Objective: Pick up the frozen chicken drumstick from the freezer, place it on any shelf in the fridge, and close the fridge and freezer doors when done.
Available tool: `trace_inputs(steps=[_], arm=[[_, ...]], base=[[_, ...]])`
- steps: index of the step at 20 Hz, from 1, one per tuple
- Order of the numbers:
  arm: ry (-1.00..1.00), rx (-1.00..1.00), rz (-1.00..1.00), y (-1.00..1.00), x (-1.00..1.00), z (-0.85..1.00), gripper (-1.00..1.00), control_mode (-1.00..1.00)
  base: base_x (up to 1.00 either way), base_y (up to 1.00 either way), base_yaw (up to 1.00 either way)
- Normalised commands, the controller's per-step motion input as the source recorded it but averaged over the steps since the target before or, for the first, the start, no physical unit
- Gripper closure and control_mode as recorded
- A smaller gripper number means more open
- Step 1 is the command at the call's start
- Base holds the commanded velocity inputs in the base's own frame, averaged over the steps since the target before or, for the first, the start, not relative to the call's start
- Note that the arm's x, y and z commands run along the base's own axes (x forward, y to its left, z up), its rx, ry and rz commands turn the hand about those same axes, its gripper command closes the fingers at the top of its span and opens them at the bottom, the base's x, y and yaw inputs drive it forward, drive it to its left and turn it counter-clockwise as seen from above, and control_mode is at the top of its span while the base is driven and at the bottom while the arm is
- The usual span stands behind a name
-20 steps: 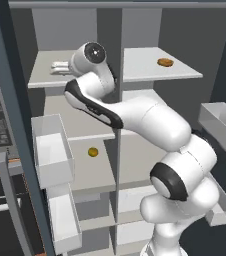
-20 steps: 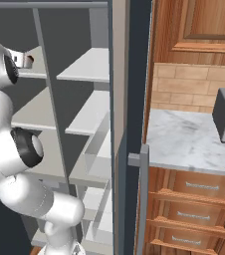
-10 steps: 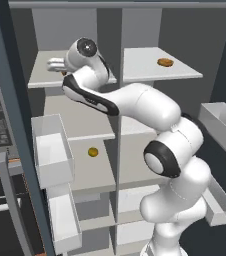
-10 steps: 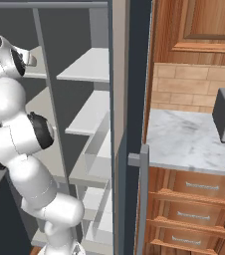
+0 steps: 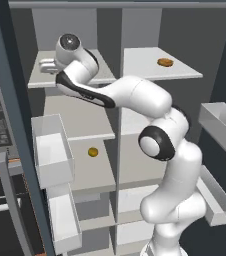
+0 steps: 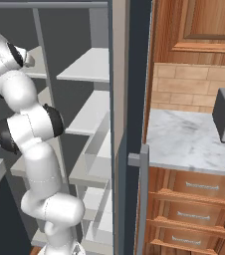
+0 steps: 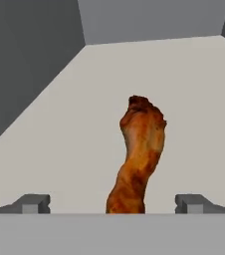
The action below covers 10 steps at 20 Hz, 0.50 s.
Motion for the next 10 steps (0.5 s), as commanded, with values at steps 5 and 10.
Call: trace_inputs(steps=[5,10], arm=[[0.06,-0.05,0.00,0.04,0.00,-0.58,1.00,-1.00],[-0.04,0.00,0.00,0.00,0.00,-0.39,1.00,-1.00]], base=[[0.00,0.00,0.00],[0.00,0.00,0.00]])
